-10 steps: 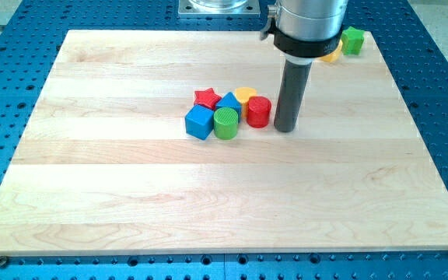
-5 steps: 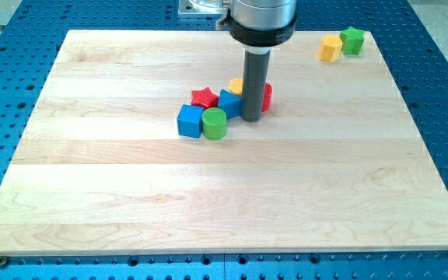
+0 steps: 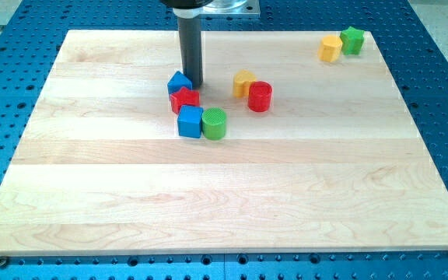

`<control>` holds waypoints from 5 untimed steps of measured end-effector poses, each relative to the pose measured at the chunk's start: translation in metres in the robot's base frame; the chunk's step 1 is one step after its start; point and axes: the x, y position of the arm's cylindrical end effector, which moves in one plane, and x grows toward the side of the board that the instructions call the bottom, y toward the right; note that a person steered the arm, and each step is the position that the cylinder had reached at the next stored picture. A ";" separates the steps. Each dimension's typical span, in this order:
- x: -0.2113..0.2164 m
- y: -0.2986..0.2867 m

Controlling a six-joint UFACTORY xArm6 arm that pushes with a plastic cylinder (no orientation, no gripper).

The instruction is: Push the blue triangle left to the blue cube

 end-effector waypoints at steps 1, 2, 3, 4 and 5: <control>0.022 -0.052; 0.071 -0.073; 0.085 -0.070; 0.031 -0.081; 0.033 -0.056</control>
